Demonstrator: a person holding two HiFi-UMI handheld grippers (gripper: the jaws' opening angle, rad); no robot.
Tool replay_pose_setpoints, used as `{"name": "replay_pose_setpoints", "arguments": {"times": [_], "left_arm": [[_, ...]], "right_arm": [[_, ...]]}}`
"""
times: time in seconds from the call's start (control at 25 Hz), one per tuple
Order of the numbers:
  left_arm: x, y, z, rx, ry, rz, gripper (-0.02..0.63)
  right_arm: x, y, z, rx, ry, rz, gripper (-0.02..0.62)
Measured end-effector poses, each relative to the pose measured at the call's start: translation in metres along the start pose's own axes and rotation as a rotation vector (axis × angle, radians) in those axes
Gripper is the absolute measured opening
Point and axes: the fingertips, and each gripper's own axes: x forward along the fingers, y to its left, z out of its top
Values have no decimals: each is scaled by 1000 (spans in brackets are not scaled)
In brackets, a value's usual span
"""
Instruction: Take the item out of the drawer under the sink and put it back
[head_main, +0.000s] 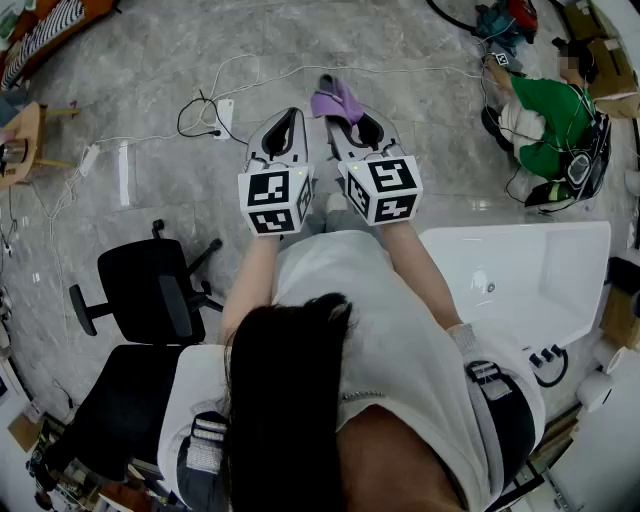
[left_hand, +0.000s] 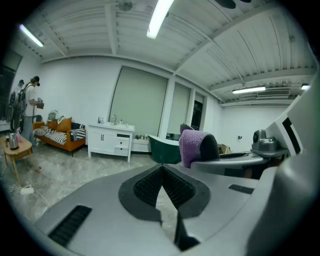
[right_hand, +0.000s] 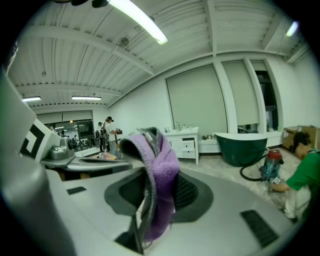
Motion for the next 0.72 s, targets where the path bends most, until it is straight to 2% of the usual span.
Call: {"name": "replay_pose_setpoints", "arguments": {"times": [0.48,0.72], "left_arm": [[-9,16,-2,-19,-13,21,5],[-9,28,-5,-22,-1,3,5]], "right_arm": [[2,10,-11,-12,24,-18,129],[12,20,-11,45,13,0,130]]}}
